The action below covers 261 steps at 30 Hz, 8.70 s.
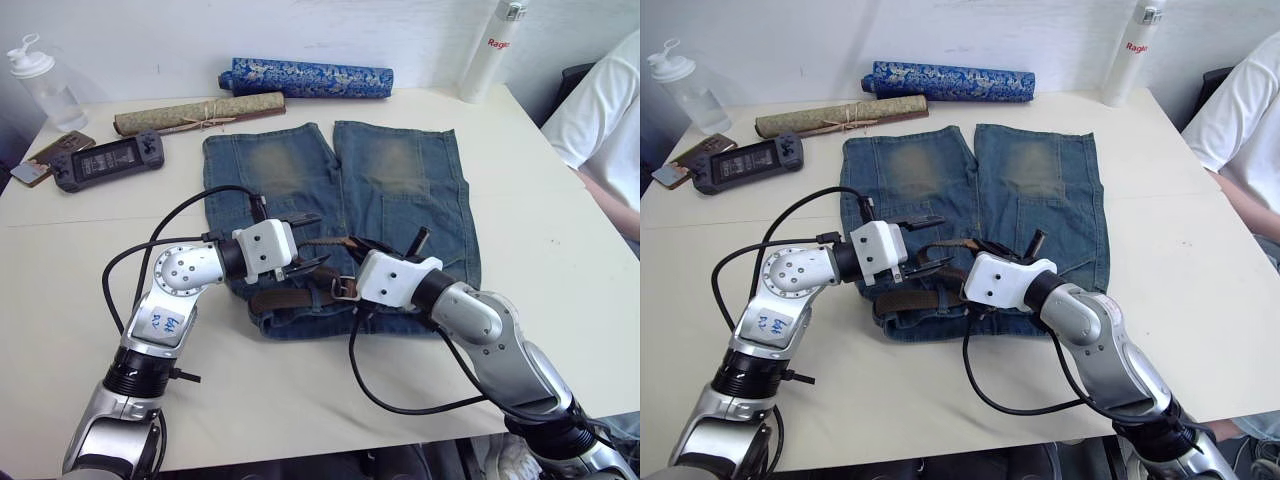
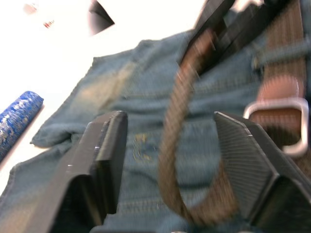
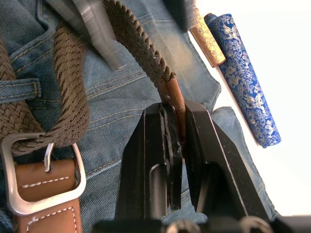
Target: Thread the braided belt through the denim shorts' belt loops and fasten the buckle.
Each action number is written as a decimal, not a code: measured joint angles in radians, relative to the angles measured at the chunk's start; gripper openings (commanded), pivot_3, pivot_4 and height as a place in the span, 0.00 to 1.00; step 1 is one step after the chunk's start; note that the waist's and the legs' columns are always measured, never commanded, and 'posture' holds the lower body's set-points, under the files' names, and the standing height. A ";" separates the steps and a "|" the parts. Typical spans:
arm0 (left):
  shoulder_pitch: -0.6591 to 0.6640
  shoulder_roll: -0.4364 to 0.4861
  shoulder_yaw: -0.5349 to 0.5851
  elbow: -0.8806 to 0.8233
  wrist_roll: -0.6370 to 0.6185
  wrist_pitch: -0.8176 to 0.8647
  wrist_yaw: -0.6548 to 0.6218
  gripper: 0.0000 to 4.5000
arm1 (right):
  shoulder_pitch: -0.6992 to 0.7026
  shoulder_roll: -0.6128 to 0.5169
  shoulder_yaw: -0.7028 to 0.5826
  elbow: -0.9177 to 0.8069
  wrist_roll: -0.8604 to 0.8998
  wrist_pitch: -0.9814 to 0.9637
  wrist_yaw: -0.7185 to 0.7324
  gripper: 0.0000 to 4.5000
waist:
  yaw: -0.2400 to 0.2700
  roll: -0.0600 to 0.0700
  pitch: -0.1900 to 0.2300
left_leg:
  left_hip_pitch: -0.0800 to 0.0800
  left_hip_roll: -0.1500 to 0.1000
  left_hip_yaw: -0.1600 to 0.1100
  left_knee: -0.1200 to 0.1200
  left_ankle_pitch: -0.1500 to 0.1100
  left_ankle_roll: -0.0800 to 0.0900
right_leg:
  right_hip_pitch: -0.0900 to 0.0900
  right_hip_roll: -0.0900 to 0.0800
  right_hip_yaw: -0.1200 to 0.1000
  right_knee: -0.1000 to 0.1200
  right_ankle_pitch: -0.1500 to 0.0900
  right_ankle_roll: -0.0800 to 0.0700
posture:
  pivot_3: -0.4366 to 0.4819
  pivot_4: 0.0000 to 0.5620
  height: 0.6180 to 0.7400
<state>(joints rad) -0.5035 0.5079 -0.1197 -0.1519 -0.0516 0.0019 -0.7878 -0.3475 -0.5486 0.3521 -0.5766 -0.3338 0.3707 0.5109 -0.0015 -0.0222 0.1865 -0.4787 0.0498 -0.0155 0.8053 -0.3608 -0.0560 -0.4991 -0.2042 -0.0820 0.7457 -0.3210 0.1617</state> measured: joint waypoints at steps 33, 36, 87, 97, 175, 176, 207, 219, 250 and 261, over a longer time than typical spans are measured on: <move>0.128 0.124 0.053 -0.125 0.005 0.020 0.007 0.82 | -0.057 0.037 0.039 0.049 -0.156 -0.099 0.013 0.00 | 0.001 0.000 0.000 | 0.000 0.000 0.000 0.002 0.000 0.000 | -0.002 0.000 0.001 0.004 -0.001 -0.002 | 0.48 0.27 0.22; 0.126 0.120 0.046 -0.159 0.026 0.045 0.028 0.82 | -0.066 0.037 0.045 0.079 -0.211 -0.156 -0.013 0.00 | -0.001 0.000 0.000 | 0.000 0.000 0.000 0.002 0.000 0.000 | -0.002 0.000 0.001 0.005 -0.001 -0.002 | 0.48 0.27 0.22; 0.182 0.045 0.032 -0.222 0.158 0.170 0.184 0.00 | 0.290 0.091 -0.169 -0.167 0.021 0.000 0.157 0.93 | 0.000 0.000 0.000 | -0.016 0.000 -0.001 0.016 -0.001 0.003 | -0.017 0.000 0.003 0.020 -0.002 -0.004 | 0.48 0.27 0.22; 0.179 0.045 0.032 -0.220 0.153 0.175 0.184 0.00 | 0.338 0.050 -0.115 -0.108 -0.059 -0.044 0.092 0.93 | 0.001 0.000 0.000 | -0.016 0.000 -0.001 0.017 -0.001 0.002 | -0.017 0.000 0.003 0.019 -0.003 -0.005 | 0.48 0.27 0.22; 0.006 0.016 -0.134 -0.038 0.368 0.061 0.124 0.00 | 0.096 0.142 -0.002 0.074 -0.245 -0.087 0.036 0.01 | -0.001 0.000 0.000 | -0.016 0.000 -0.001 0.018 -0.001 0.002 | -0.017 0.000 0.003 0.023 -0.003 -0.005 | 0.48 0.27 0.22; 0.002 0.002 -0.134 -0.029 0.365 0.062 0.124 0.00 | 0.096 0.142 -0.002 0.073 -0.245 -0.087 0.038 0.01 | -0.001 0.000 0.000 | -0.016 0.000 -0.001 0.018 -0.001 0.002 | -0.017 0.000 0.003 0.023 -0.003 -0.005 | 0.48 0.27 0.22; -0.042 -0.150 -0.174 0.124 0.220 0.085 0.030 0.00 | 0.094 0.079 -0.321 -0.303 0.069 0.421 0.252 0.87 | 0.022 0.000 0.000 | -0.015 0.000 -0.002 0.019 -0.001 0.002 | -0.015 0.000 0.003 0.020 -0.003 -0.005 | 0.48 0.27 0.22; -0.042 -0.152 -0.176 0.126 0.221 0.079 0.032 0.00 | 0.092 -0.086 -0.203 -0.098 0.036 0.119 0.197 0.87 | 0.024 0.000 0.000 | -0.015 0.000 -0.001 0.019 -0.001 0.002 | -0.015 0.000 0.003 0.020 -0.003 -0.005 | 0.48 0.27 0.22; -0.052 -0.149 -0.171 0.127 0.229 0.054 0.061 0.44 | 0.120 -0.081 -0.097 0.011 -0.048 -0.019 0.160 0.00 | 0.023 0.000 0.000 | -0.015 0.000 -0.001 0.019 -0.001 0.002 | -0.015 0.000 0.003 0.020 -0.003 -0.005 | 0.48 0.27 0.22; 0.025 0.041 0.280 -0.010 -0.332 0.573 -0.098 0.44 | 0.129 -0.064 -0.095 0.011 -0.046 -0.018 0.152 0.00 | -0.002 0.000 -0.001 | -0.015 0.000 -0.002 0.018 -0.001 0.002 | -0.016 0.000 0.003 0.021 -0.003 -0.005 | 0.48 0.27 0.22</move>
<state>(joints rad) -0.4785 0.5490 0.1605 -0.1623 -0.3838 0.5752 -0.8860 -0.2182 -0.6130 0.2569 -0.5659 -0.3801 0.3531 0.6630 -0.0037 -0.0220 0.1860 -0.4935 0.0498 -0.0176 0.8234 -0.3620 -0.0538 -0.5147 -0.2043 -0.0789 0.7667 -0.3240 0.1568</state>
